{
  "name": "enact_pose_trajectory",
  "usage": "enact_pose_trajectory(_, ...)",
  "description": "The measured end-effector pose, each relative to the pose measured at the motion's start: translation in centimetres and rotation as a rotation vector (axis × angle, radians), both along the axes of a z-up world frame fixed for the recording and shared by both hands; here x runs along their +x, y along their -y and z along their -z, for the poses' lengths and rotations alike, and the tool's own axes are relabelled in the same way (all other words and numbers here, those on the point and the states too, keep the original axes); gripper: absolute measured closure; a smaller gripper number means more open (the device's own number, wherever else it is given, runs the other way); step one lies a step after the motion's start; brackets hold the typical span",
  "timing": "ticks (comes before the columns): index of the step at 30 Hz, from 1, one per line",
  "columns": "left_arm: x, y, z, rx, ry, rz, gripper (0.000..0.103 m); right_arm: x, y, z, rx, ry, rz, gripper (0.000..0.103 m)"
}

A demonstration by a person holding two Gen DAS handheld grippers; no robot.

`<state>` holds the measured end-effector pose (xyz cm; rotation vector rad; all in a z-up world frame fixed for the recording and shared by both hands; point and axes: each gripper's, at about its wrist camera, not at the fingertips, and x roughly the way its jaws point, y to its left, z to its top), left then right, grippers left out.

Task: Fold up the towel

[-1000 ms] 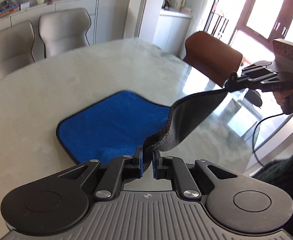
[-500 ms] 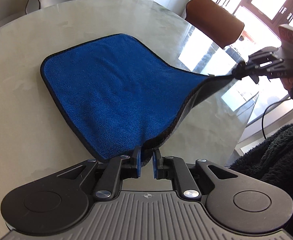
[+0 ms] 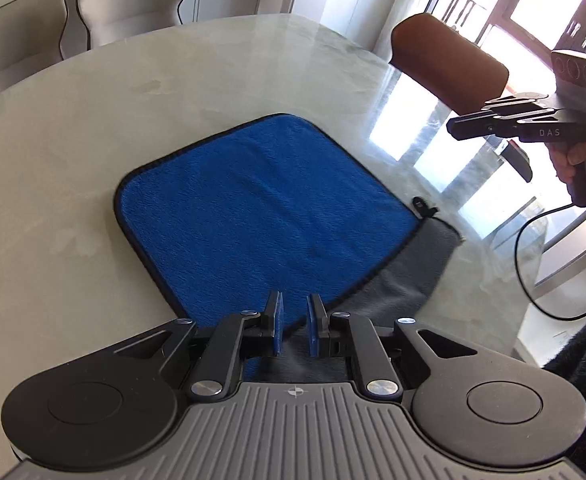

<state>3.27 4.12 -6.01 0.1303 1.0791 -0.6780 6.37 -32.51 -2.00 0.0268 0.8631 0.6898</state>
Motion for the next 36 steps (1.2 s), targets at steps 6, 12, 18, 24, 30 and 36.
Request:
enact_pose_trajectory(6,-0.7,0.1,2.6,-0.013,-0.079,-0.009,0.077,-1.5,0.3,3.5,-0.051,-0.136,0.097,0.062)
enact_pose_trajectory(12,-1.6,0.1,5.2,-0.026,-0.141,-0.064,0.065,-2.9,1.4,6.7,0.01,-0.274,0.202,0.062)
enact_pose_trajectory(18,-0.7,-0.4,6.1,-0.018,-0.138,-0.179,0.049,-3.0,2.1,7.7,0.058,-0.315,0.256,0.062)
enact_pose_trajectory(24,-0.6,-0.3,6.9,-0.031,-0.214,-0.195,0.048,-2.7,1.9,8.1,0.08,-0.305,0.24,0.069)
enact_pose_trajectory(30,-0.6,-0.1,7.4,-0.034,-0.225,-0.211,0.075,-2.3,1.4,8.2,0.086,-0.288,0.203,0.09)
enact_pose_trajectory(36,-1.0,-0.5,6.5,-0.034,-0.189,-0.223,0.091,-2.7,0.7,7.8,0.07,-0.251,0.142,0.094)
